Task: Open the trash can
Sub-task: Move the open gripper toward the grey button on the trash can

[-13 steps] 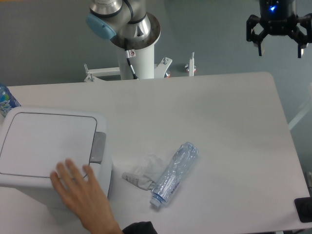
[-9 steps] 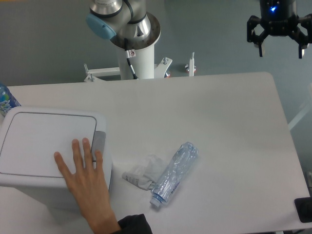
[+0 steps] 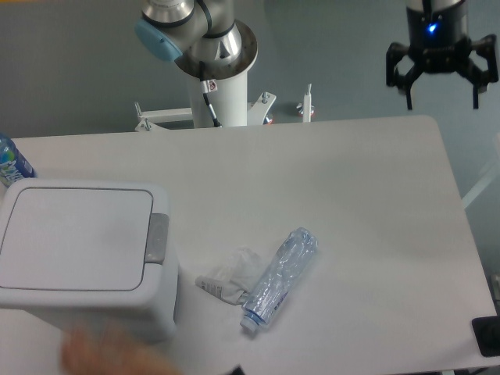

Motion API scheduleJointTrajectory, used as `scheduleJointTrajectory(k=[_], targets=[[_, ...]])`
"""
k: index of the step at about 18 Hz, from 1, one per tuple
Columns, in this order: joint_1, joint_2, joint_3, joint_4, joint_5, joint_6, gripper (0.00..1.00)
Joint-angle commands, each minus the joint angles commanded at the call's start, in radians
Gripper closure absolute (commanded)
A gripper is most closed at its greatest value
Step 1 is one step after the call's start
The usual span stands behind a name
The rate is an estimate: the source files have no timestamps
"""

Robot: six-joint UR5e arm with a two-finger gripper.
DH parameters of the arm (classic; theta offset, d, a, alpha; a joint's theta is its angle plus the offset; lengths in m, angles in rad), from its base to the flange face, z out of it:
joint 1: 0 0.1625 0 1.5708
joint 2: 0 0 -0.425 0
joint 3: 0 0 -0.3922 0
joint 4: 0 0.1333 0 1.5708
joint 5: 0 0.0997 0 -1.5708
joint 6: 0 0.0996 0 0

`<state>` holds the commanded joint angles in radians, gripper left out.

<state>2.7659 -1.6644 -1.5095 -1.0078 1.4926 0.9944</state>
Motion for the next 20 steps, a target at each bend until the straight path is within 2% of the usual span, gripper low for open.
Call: scheduleJointTrajectory(k=[3, 5, 9, 11, 16, 20], targets=[[-0.034, -0.006, 0.003, -0.002, -0.009, -0.084, 0.0], [-0.034, -0.003, 0.0, -0.002, -0.066, -0.129, 0.0], [-0.04, -0.008, 0.018, 0.0, -0.129, -0.391, 0.0], [-0.077, -0.018, 0.028, 0.0, -0.15, -0.469, 0.0], [-0.15, -0.07, 0.077, -0.006, -0.204, -0.548, 0.0], [-0.221, -0.091, 0.097, 0.0, -0.296, -0.742, 0.0]])
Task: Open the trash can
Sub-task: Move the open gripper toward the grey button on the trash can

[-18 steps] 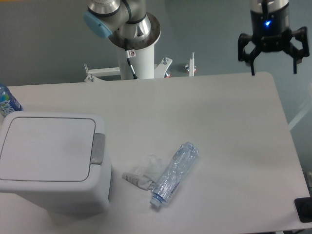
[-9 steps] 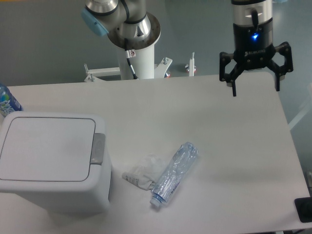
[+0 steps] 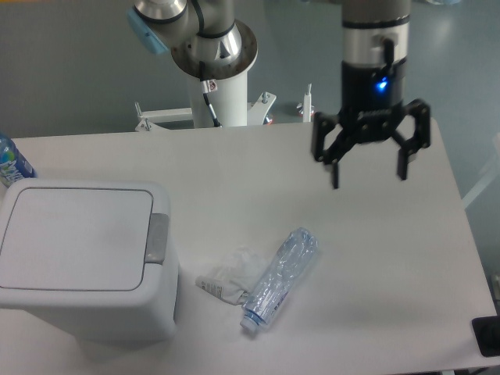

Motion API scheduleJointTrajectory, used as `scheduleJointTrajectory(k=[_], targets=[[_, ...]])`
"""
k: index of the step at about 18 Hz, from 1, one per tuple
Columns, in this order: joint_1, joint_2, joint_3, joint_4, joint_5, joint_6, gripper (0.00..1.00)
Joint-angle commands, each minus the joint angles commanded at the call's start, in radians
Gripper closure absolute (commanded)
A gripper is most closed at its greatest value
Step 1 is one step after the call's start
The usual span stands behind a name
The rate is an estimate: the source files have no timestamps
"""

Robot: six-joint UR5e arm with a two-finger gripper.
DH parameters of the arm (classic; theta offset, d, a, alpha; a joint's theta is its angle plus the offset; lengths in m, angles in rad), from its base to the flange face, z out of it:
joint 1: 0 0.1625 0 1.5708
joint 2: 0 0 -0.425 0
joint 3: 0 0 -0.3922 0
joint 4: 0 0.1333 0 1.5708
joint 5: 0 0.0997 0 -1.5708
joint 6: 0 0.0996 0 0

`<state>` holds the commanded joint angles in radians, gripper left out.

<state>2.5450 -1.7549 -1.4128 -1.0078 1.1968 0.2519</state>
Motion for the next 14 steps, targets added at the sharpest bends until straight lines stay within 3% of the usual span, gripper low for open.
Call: scheduleJointTrajectory(k=[3, 8, 14], targets=[[-0.034, 0.002, 0.002, 0.002, -0.058, -0.057, 0.0], [-0.123, -0.02, -0.041, 0.005, -0.051, -0.062, 0.0], [-0.166, -0.017, -0.063, 0.0, -0.051, -0.065, 0.0]])
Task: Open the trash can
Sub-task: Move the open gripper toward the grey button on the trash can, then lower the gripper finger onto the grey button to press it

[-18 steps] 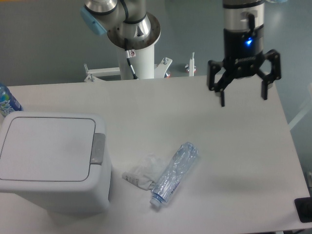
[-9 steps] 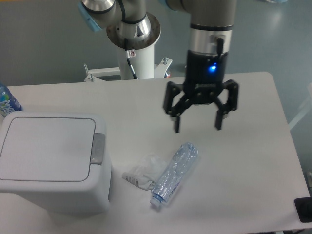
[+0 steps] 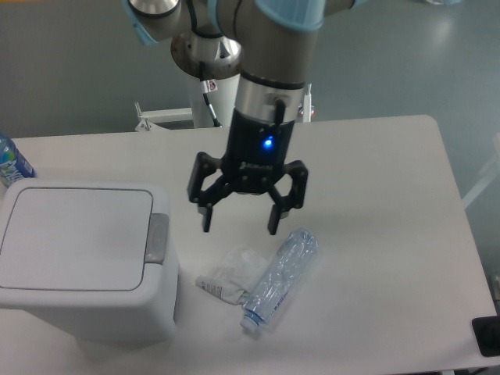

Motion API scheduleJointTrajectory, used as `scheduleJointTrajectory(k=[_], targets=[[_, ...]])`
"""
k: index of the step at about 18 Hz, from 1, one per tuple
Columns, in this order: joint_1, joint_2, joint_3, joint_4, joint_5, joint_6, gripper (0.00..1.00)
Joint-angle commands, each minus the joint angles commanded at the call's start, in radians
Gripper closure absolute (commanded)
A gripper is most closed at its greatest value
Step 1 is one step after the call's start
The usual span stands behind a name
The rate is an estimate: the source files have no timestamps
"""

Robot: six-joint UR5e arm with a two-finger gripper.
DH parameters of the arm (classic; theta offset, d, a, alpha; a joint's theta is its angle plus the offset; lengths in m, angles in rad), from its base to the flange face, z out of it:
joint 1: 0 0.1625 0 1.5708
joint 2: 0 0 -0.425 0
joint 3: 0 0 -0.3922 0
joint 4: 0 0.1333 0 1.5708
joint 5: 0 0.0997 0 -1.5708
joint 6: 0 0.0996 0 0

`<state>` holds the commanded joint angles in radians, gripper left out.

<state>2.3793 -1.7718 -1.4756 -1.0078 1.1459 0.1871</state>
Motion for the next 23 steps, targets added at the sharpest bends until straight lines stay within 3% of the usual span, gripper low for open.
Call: scheduleJointTrajectory(k=[23], targets=[[-0.042, -0.012, -0.031, 0.009, -0.002, -0.02, 0.0]])
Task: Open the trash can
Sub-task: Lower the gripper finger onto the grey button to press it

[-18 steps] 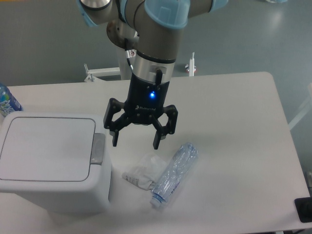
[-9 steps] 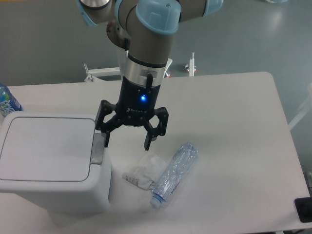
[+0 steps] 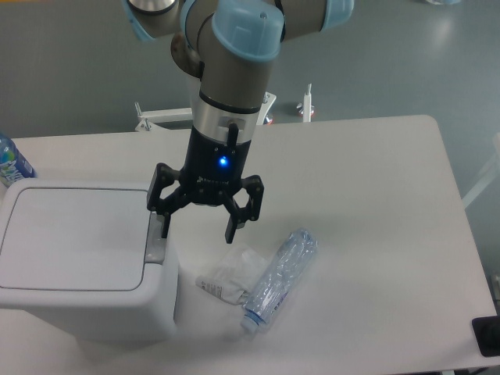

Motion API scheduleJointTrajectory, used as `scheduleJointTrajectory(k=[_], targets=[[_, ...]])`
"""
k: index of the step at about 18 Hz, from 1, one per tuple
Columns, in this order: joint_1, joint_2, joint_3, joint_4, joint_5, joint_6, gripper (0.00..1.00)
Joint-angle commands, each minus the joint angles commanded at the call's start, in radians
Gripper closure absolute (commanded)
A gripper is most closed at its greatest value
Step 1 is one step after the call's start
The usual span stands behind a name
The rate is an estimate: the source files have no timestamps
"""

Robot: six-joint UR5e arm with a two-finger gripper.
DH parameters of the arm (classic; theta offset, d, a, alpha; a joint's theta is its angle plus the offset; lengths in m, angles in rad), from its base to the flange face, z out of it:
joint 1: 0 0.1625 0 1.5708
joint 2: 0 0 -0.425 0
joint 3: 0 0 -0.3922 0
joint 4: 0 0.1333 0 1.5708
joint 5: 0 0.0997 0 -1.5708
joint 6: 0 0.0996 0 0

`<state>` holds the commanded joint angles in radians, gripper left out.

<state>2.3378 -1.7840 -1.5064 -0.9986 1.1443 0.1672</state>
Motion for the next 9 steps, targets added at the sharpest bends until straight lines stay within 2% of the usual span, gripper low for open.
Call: scheduleJointTrajectory(k=[9], targets=[[-0.002, -0.009, -0.002, 0.003, 0.002, 0.002, 0.0]])
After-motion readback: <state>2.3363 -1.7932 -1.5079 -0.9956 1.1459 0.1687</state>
